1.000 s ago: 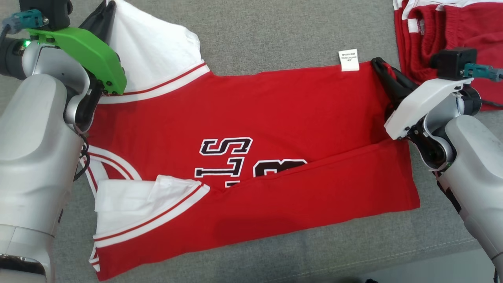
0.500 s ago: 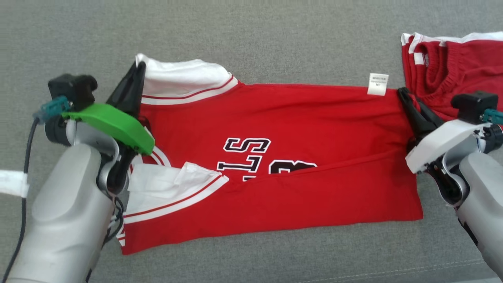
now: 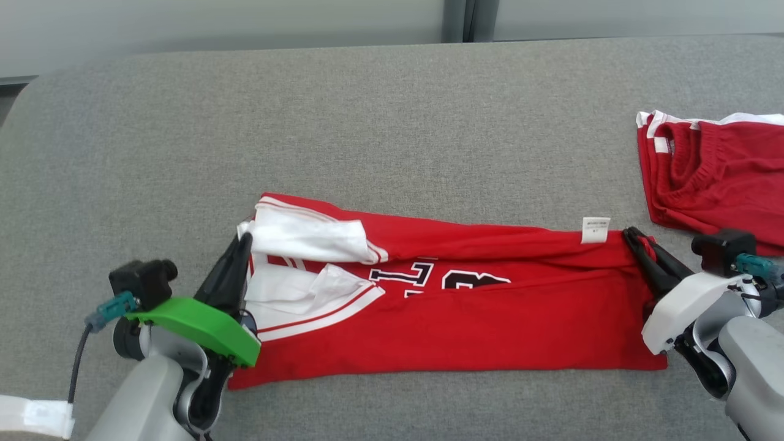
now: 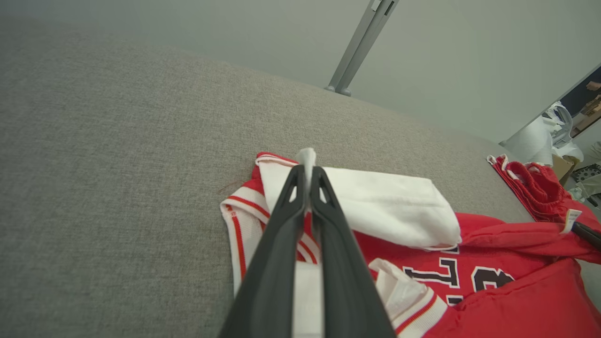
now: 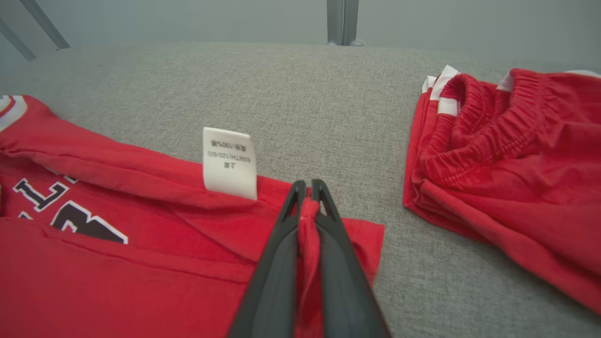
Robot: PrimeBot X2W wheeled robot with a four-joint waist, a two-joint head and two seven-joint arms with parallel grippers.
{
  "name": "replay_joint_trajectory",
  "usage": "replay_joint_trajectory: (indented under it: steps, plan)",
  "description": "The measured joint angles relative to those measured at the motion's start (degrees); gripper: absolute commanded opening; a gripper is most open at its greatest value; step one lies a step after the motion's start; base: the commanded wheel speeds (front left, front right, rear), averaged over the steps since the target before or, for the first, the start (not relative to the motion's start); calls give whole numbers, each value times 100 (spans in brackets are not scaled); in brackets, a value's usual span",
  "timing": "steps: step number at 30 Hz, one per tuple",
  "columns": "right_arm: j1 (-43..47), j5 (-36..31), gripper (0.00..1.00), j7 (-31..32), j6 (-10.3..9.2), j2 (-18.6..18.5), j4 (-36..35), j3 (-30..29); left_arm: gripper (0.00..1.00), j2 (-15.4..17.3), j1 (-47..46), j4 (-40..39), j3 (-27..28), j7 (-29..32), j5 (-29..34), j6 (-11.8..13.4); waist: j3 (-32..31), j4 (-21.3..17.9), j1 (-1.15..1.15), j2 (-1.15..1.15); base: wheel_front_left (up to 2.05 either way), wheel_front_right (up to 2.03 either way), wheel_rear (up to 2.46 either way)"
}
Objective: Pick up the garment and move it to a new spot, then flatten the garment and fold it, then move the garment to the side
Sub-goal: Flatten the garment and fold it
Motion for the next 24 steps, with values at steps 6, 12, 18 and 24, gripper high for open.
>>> replay_joint_trajectory:
  steps: [6, 12, 18, 24]
  plan:
    - [132, -528, 0, 1, -19, -211, -102, 144, 0, -8, 628, -365, -89, 7, -107, 2, -143, 69, 0, 0, 0, 0, 0]
    - [235, -716, 0, 1, -78, -202, -265, 66, 0, 44, 977, -669, -82, 5, -152, 86, -163, 75, 0, 0, 0, 0, 0]
    - [437, -979, 0, 1, -109, -181, -332, 89, 0, 101, 1310, -751, -49, 24, -202, 216, -193, 60, 0, 0, 0, 0, 0]
    - [604, -1403, 5, 1, -116, -237, -561, 133, 0, 185, 1636, -786, -22, 125, -286, 313, -219, 8, -1, 0, 0, 0, 0]
